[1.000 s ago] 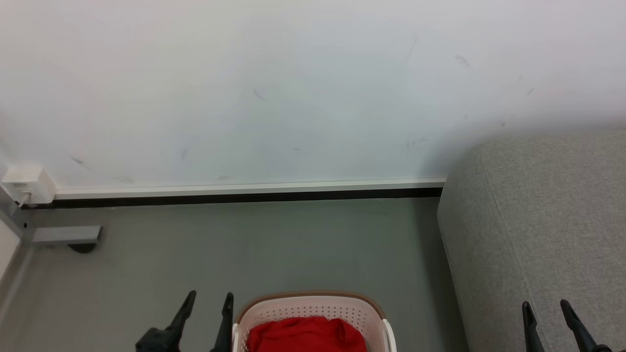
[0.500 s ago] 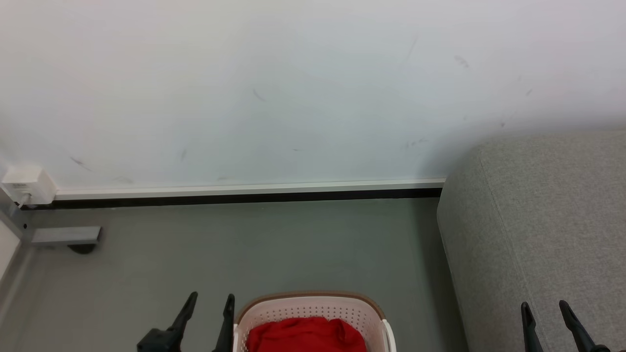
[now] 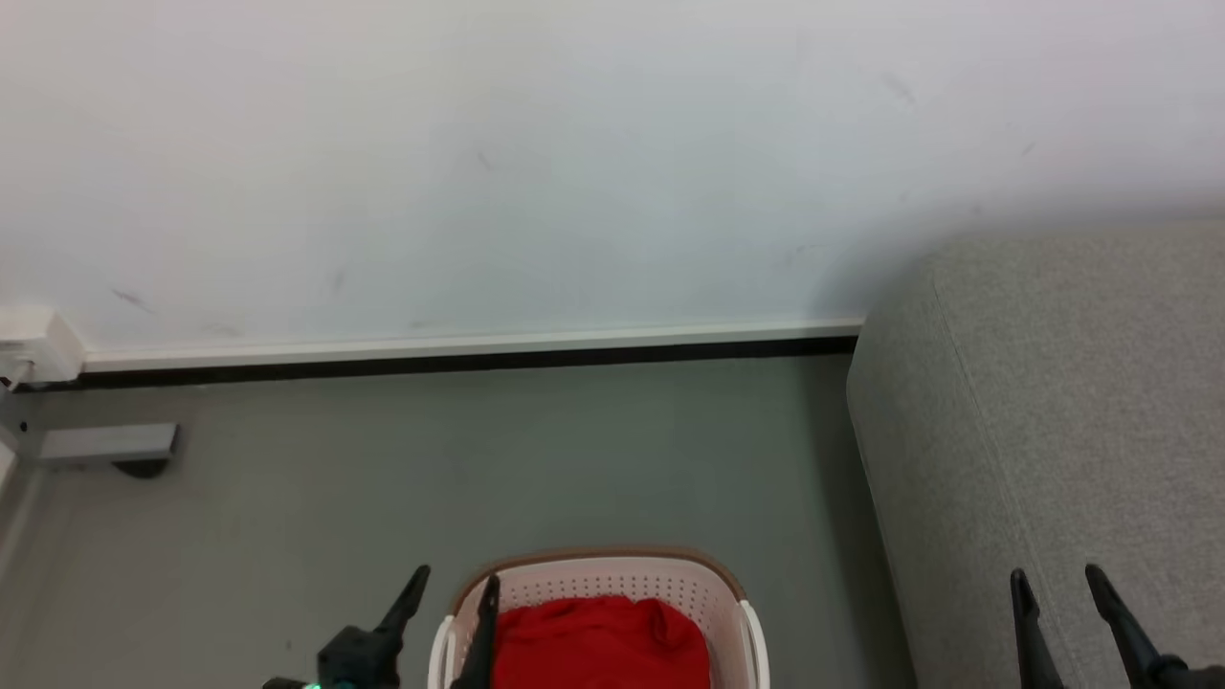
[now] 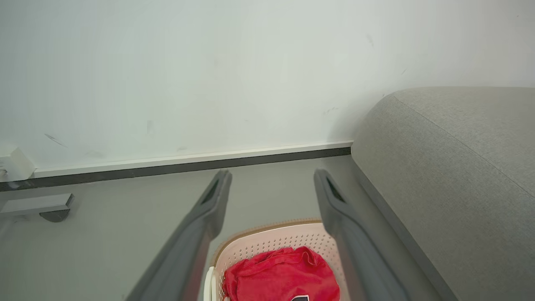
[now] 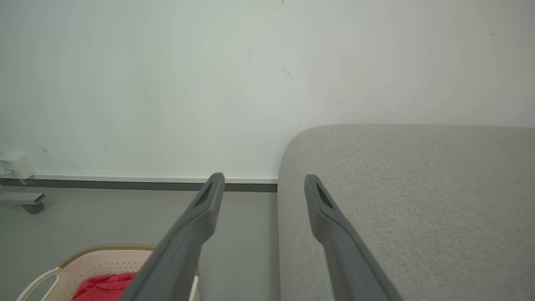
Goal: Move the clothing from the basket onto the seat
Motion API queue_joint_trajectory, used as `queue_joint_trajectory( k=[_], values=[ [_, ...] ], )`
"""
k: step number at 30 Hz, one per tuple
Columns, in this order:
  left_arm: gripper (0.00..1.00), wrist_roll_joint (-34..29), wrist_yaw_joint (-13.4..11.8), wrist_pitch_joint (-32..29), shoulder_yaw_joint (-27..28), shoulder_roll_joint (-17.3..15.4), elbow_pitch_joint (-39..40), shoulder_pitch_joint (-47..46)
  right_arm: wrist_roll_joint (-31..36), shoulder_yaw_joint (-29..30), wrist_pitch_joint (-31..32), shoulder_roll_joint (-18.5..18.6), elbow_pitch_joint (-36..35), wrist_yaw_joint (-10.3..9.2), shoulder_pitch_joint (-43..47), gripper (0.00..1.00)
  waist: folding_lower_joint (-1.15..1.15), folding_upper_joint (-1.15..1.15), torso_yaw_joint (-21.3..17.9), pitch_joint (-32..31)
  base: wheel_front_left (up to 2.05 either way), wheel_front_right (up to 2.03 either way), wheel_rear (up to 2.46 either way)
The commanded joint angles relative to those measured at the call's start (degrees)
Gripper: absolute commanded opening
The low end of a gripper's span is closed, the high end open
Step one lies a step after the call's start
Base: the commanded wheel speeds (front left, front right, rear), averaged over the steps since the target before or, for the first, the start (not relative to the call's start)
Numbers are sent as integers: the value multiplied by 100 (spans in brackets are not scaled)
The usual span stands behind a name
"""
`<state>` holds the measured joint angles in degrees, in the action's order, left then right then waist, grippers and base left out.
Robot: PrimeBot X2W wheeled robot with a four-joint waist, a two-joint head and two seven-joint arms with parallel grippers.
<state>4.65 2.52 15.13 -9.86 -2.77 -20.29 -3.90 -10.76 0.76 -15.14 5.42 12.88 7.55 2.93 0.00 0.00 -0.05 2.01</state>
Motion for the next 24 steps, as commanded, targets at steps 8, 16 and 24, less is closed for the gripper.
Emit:
queue_joint_trajectory(
  k=[8, 16, 24],
  values=[
    [100, -41, 213, -137, -567, -20, -994, -678, -44, -95, 0, -11, -230, -12, -399, 100, 0, 0, -291, 695, 0, 0, 0],
    [100, 61, 446, -1145, -1340, -23, -1901, -1458, -83, -199, 0, -72, -394, -12, -834, 100, 0, 0, -546, 1431, 0, 0, 0],
    [100, 406, 496, -1971, -2246, -126, -2492, -2032, -133, -335, 0, -93, -456, -12, -1261, 100, 0, 0, -768, 2016, 0, 0, 0]
  ],
)
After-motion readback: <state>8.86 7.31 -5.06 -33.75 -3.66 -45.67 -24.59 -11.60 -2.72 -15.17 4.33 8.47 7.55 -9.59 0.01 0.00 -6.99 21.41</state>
